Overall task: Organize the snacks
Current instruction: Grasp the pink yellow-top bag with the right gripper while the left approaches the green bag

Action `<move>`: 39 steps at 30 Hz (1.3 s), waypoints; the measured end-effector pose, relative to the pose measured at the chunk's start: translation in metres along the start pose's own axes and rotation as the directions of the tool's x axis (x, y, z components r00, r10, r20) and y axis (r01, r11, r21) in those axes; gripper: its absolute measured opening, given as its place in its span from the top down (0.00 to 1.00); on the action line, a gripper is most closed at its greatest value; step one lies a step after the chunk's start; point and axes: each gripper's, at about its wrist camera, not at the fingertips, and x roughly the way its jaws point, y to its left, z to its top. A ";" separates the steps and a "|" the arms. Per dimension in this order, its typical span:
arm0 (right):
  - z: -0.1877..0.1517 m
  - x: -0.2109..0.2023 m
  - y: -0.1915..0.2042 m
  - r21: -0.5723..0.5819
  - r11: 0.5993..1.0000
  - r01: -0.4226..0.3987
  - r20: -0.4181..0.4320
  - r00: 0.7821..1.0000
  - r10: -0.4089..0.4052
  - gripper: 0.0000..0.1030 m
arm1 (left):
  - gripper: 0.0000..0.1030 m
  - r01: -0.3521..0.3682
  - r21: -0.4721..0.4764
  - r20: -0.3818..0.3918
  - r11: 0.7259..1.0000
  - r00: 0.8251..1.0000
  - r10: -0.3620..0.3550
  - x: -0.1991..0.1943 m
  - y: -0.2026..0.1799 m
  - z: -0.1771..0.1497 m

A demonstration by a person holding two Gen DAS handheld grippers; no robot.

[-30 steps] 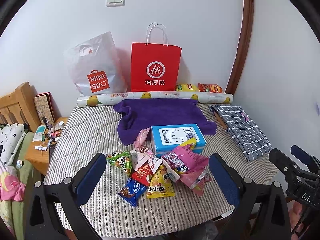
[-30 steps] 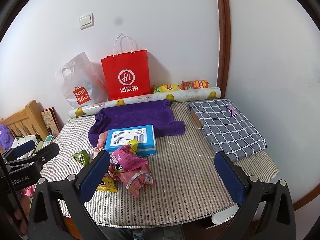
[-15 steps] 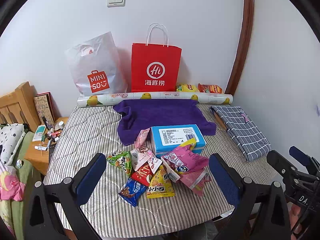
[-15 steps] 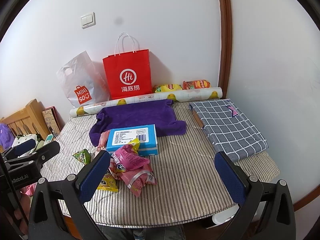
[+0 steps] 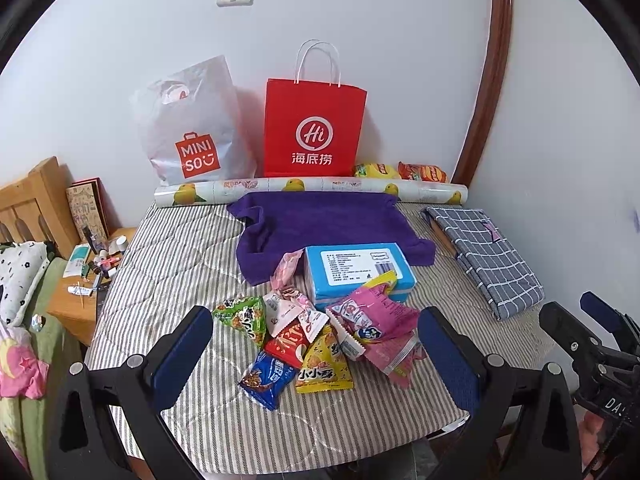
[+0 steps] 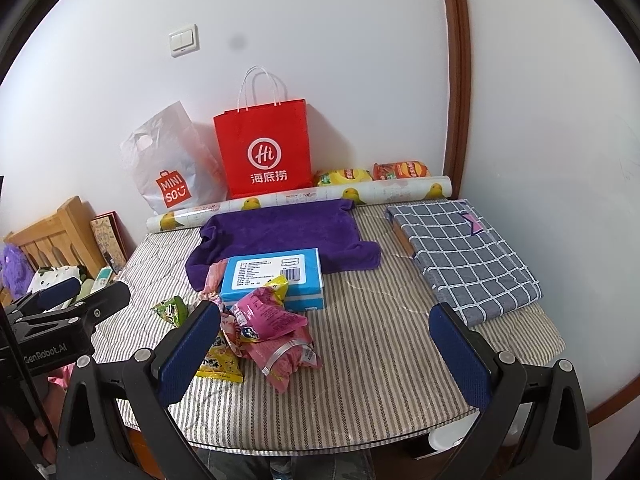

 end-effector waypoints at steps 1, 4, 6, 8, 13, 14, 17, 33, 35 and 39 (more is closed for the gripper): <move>-0.001 0.001 0.000 -0.001 1.000 -0.003 -0.002 1.000 0.003 0.00 | 0.00 -0.001 -0.002 -0.003 1.000 1.000 0.001 0.002 0.001 -0.001; -0.004 0.007 0.000 0.002 1.000 -0.014 -0.010 1.000 0.014 0.00 | 0.01 -0.006 -0.010 -0.015 1.000 1.000 0.006 0.009 0.007 -0.004; -0.007 0.014 -0.001 0.006 1.000 -0.025 -0.021 0.999 0.025 0.00 | 0.02 -0.008 -0.018 -0.024 1.000 1.000 0.008 0.014 0.012 -0.007; -0.009 0.021 -0.001 0.008 0.999 -0.038 -0.033 0.999 0.038 0.00 | 0.02 -0.010 -0.023 -0.040 1.000 0.999 0.009 0.022 0.016 -0.009; -0.011 0.047 0.004 -0.007 0.997 -0.078 -0.053 0.996 0.077 0.04 | 0.06 -0.028 -0.034 -0.092 0.999 0.995 0.025 0.047 0.030 -0.015; -0.012 0.054 0.006 -0.017 0.997 -0.081 -0.060 0.995 0.080 0.06 | 0.06 -0.035 -0.039 -0.098 0.999 0.995 0.031 0.051 0.033 -0.017; -0.015 0.074 0.015 -0.049 0.995 -0.089 -0.087 0.993 0.085 0.10 | 0.06 -0.048 -0.054 -0.121 0.997 0.992 0.041 0.066 0.045 -0.021; -0.022 0.181 0.076 -0.243 0.956 -0.162 -0.239 0.965 0.102 0.16 | 0.06 -0.111 -0.164 -0.209 0.980 0.975 0.076 0.118 0.120 -0.034; -0.024 0.196 0.078 -0.250 0.954 -0.163 -0.274 0.957 0.092 0.16 | 0.06 -0.113 -0.166 -0.209 0.980 0.975 0.077 0.122 0.125 -0.035; -0.030 0.215 0.085 -0.278 0.945 -0.171 -0.320 0.944 0.077 0.16 | 0.06 -0.101 -0.170 -0.220 0.980 0.974 0.063 0.130 0.129 -0.038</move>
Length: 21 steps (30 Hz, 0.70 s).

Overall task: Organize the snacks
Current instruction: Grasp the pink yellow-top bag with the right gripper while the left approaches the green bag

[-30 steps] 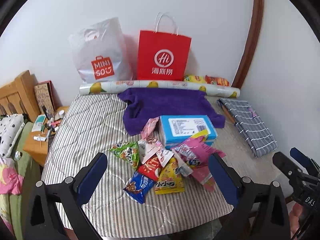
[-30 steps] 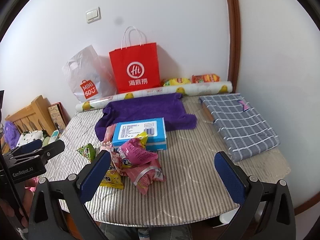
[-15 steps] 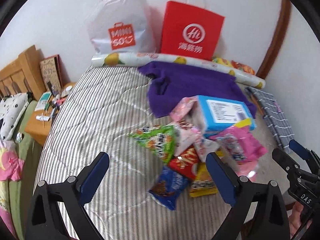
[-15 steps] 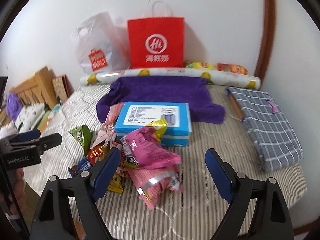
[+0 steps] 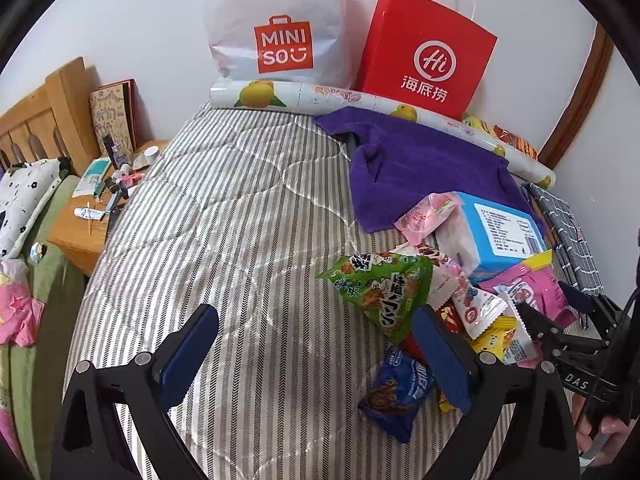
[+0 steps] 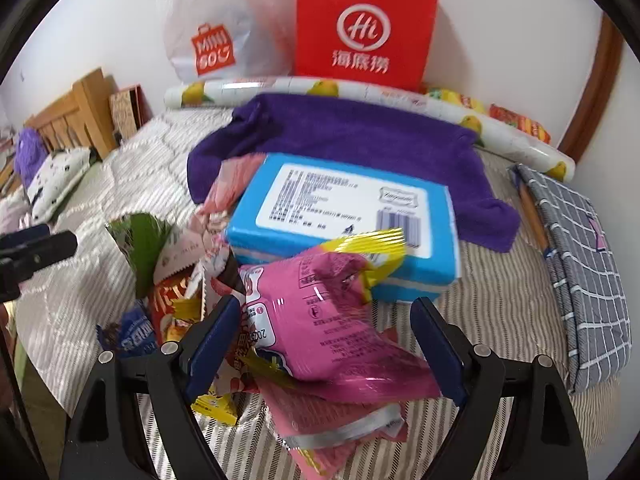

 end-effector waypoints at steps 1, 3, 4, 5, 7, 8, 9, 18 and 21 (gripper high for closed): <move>-0.001 0.002 0.002 -0.007 1.000 0.000 -0.005 1.000 0.000 0.18 | 0.06 0.005 -0.001 -0.004 1.000 1.000 -0.005 0.002 0.001 0.000; -0.002 0.005 0.002 -0.012 1.000 0.009 -0.010 1.000 -0.009 0.27 | 0.06 0.016 -0.002 -0.011 1.000 1.000 -0.016 0.007 0.001 -0.001; -0.003 0.005 0.002 -0.007 1.000 0.002 -0.014 1.000 -0.002 0.29 | 0.06 0.024 -0.003 -0.016 1.000 1.000 -0.024 0.010 0.000 0.000; -0.004 0.004 0.000 0.001 1.000 -0.009 -0.011 1.000 0.009 0.33 | 0.06 0.032 -0.003 -0.020 0.999 0.999 -0.032 0.012 0.000 0.000; -0.006 0.000 -0.002 0.015 1.000 -0.023 -0.009 1.000 0.023 0.37 | 0.06 0.050 -0.002 -0.027 0.999 0.998 -0.050 0.018 -0.002 0.002; -0.006 -0.003 -0.004 0.022 0.999 -0.024 -0.004 1.000 0.025 0.39 | 0.06 0.058 -0.001 -0.028 0.998 0.998 -0.058 0.020 -0.003 0.003; -0.007 -0.006 -0.005 0.030 0.999 -0.026 0.005 1.000 0.026 0.40 | 0.06 0.067 -0.001 -0.029 0.998 0.997 -0.067 0.022 -0.005 0.004; -0.018 -0.044 -0.043 0.167 0.985 -0.050 0.085 0.996 0.036 0.41 | 0.05 0.079 0.060 -0.073 0.995 0.995 -0.075 0.045 -0.030 0.011; -0.025 -0.055 -0.060 0.207 0.978 -0.015 0.099 0.995 -0.006 0.41 | 0.05 0.071 0.077 -0.090 0.995 0.994 -0.064 0.055 -0.035 0.013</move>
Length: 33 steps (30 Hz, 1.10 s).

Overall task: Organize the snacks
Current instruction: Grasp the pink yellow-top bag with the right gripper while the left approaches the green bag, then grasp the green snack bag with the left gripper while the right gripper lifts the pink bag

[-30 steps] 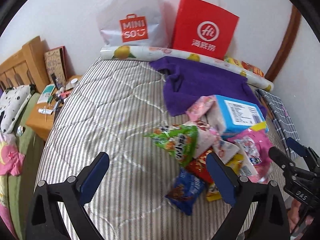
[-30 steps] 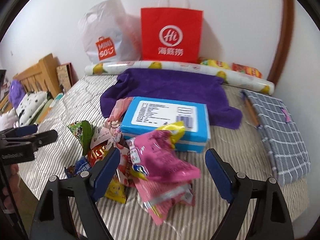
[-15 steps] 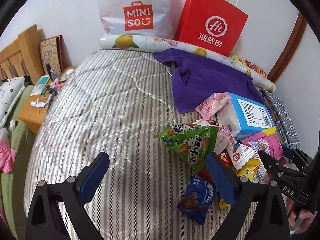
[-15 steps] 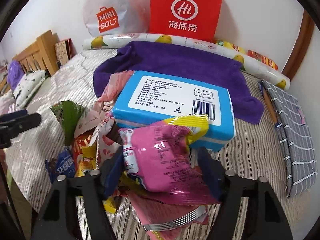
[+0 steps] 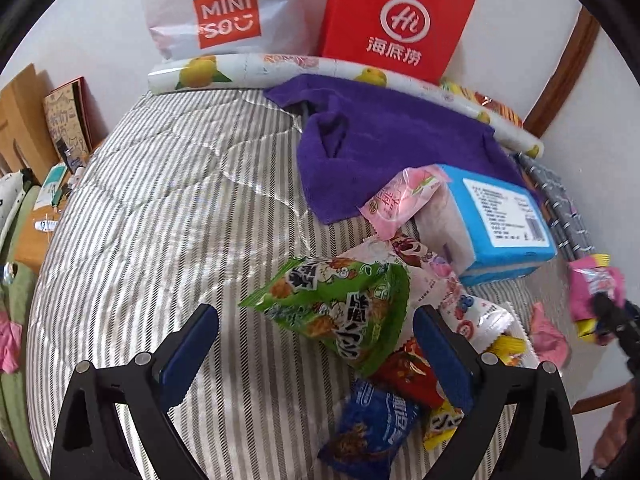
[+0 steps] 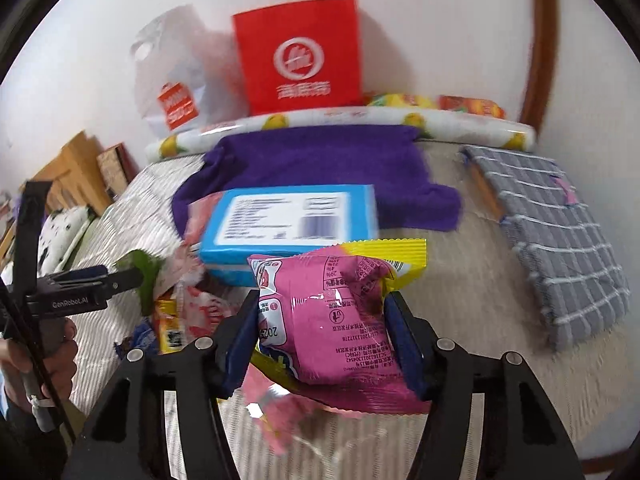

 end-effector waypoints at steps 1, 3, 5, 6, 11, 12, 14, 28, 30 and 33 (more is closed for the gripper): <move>-0.002 -0.004 -0.008 0.015 1.000 0.020 0.004 1.000 -0.020 0.41 | 0.05 0.002 -0.004 -0.003 1.000 1.000 -0.002 0.003 0.000 0.001; -0.005 -0.006 -0.020 0.033 0.999 0.041 0.000 0.999 -0.041 0.41 | 0.05 0.021 -0.028 -0.014 0.999 1.000 -0.022 0.009 0.002 0.003; -0.011 -0.006 -0.033 0.059 0.996 0.063 -0.013 0.998 -0.063 0.41 | 0.06 0.032 -0.059 -0.027 0.998 0.999 -0.034 0.015 0.006 0.006; -0.014 -0.004 -0.038 0.069 0.995 0.072 -0.021 0.997 -0.071 0.41 | 0.06 0.039 -0.075 -0.027 0.996 0.999 -0.041 0.017 0.009 0.007; -0.036 0.015 -0.058 0.108 0.990 0.086 -0.093 0.993 -0.077 0.41 | 0.28 0.089 -0.099 -0.029 0.991 0.995 -0.092 0.020 0.014 0.008; -0.039 0.018 -0.060 0.112 0.990 0.087 -0.102 0.992 -0.075 0.41 | 0.30 0.091 -0.096 -0.032 0.991 0.995 -0.094 0.020 0.014 0.009; -0.044 0.024 -0.063 0.121 0.989 0.087 -0.126 0.989 -0.071 0.41 | 0.37 0.089 -0.079 -0.028 0.993 0.995 -0.091 0.017 0.012 0.009; -0.030 -0.007 -0.062 0.137 0.989 0.057 -0.056 0.997 -0.049 0.41 | 0.40 0.090 -0.033 0.027 0.995 0.996 -0.090 -0.035 -0.001 0.012; -0.026 -0.013 -0.060 0.135 0.990 0.050 -0.047 0.998 -0.044 0.41 | 0.40 0.106 -0.024 0.032 0.994 0.994 -0.105 -0.043 -0.007 0.014; -0.019 -0.021 -0.053 0.134 0.990 0.033 -0.032 0.999 -0.029 0.41 | 0.40 0.140 -0.007 0.038 0.990 0.990 -0.139 -0.054 -0.019 0.019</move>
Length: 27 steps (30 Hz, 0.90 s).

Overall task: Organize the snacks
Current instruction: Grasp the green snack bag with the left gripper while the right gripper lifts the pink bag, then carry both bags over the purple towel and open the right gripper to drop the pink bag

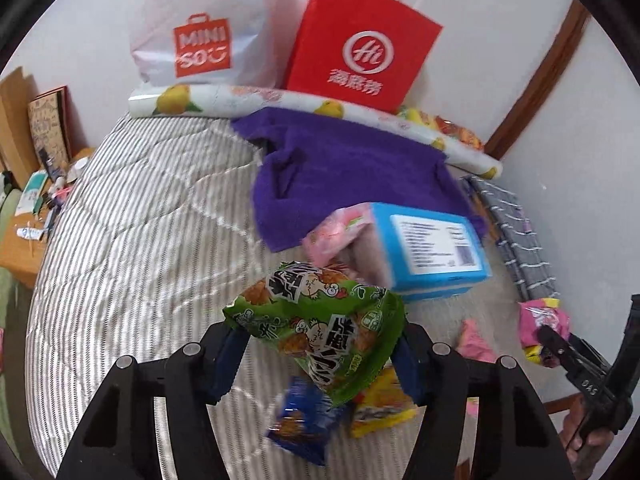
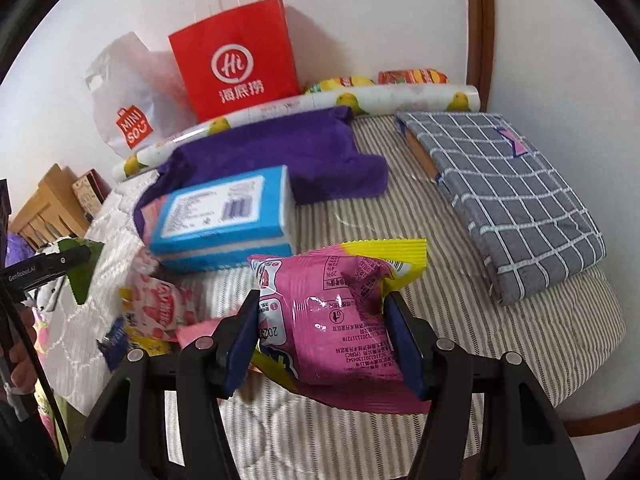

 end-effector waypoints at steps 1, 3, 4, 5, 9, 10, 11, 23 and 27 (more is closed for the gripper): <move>0.002 -0.003 0.003 -0.005 1.000 -0.005 0.005 1.000 0.005 0.41 | 0.40 0.006 0.007 0.003 1.000 1.000 -0.006 -0.002 -0.005 0.001; 0.005 -0.008 0.010 -0.014 1.000 -0.014 0.017 1.000 0.014 0.41 | 0.40 0.018 0.026 0.008 0.999 1.000 -0.018 -0.005 -0.016 0.004; 0.007 -0.010 0.013 -0.020 1.000 -0.021 0.022 1.000 0.021 0.41 | 0.40 0.022 0.034 0.009 0.999 1.000 -0.022 -0.007 -0.022 0.004; 0.009 -0.013 0.016 -0.024 0.999 -0.029 0.028 0.999 0.030 0.41 | 0.40 0.029 0.044 0.011 0.999 1.000 -0.029 -0.009 -0.027 0.006; 0.020 -0.019 0.028 -0.040 0.998 -0.049 0.046 0.998 0.050 0.41 | 0.40 0.060 0.062 0.017 0.996 0.998 -0.061 -0.013 -0.044 0.014; 0.022 -0.020 0.030 -0.045 0.998 -0.052 0.050 0.997 0.054 0.41 | 0.40 0.067 0.064 0.017 0.996 0.997 -0.069 -0.014 -0.047 0.017; 0.025 -0.021 0.033 -0.054 0.997 -0.056 0.054 0.997 0.059 0.41 | 0.40 0.074 0.065 0.016 0.995 0.997 -0.075 -0.014 -0.050 0.019; 0.072 -0.012 0.052 -0.091 0.991 -0.095 0.092 0.990 0.103 0.41 | 0.40 0.106 0.112 0.026 0.988 0.994 -0.109 -0.006 -0.077 0.060; 0.088 -0.004 0.056 -0.099 0.989 -0.107 0.099 0.988 0.116 0.41 | 0.40 0.106 0.121 0.021 0.987 0.994 -0.110 0.002 -0.080 0.077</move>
